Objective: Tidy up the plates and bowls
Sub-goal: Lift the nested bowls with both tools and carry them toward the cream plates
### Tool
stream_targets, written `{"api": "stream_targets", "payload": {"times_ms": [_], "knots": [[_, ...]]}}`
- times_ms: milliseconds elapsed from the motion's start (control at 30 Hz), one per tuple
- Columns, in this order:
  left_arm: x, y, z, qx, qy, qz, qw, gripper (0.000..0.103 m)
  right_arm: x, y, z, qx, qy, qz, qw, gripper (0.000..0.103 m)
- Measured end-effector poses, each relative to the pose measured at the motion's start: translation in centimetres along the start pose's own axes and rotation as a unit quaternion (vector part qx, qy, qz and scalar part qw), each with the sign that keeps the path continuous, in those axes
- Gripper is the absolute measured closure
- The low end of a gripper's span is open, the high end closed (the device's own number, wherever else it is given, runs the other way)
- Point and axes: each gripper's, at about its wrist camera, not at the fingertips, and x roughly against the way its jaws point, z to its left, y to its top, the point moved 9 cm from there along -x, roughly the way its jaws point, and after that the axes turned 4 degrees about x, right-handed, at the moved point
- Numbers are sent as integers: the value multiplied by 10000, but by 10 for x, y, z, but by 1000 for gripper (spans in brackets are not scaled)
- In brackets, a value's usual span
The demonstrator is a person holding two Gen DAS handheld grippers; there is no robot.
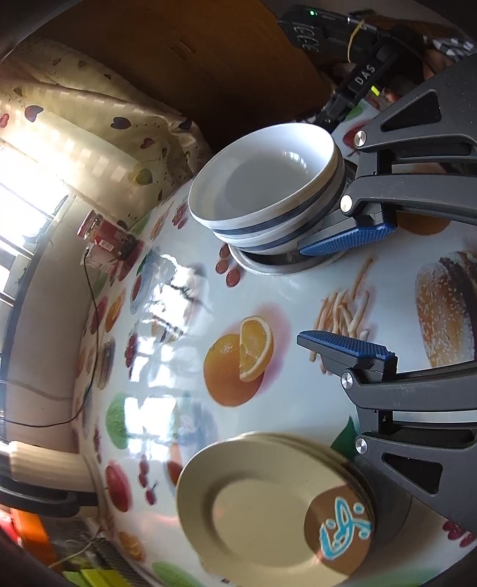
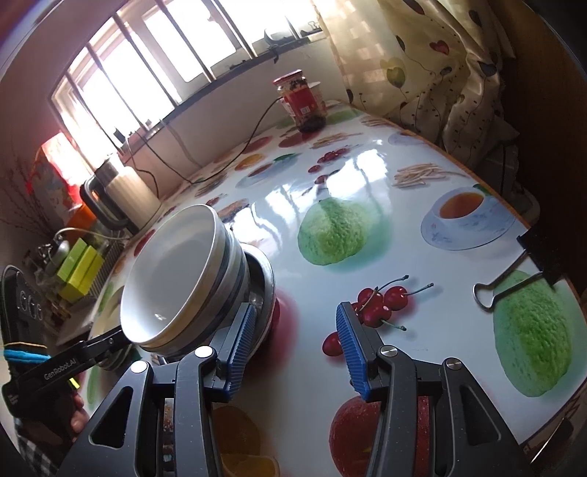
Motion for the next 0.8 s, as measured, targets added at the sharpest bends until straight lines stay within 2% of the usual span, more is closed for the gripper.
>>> {"api": "stream_targets", "payload": {"times_ms": [300,533,800], "knots": [[-9,1,2,206,-249,120,9994,60,-7,1,3,-99,309,32,9995,68],[-16,4,0,276,-431,218,9985,69,-14,4,4,-310,716,79,9969,82],[-19,5,-3,326,-596,291,9973,76,-21,2,7,-442,1071,181,9931,87]]}}
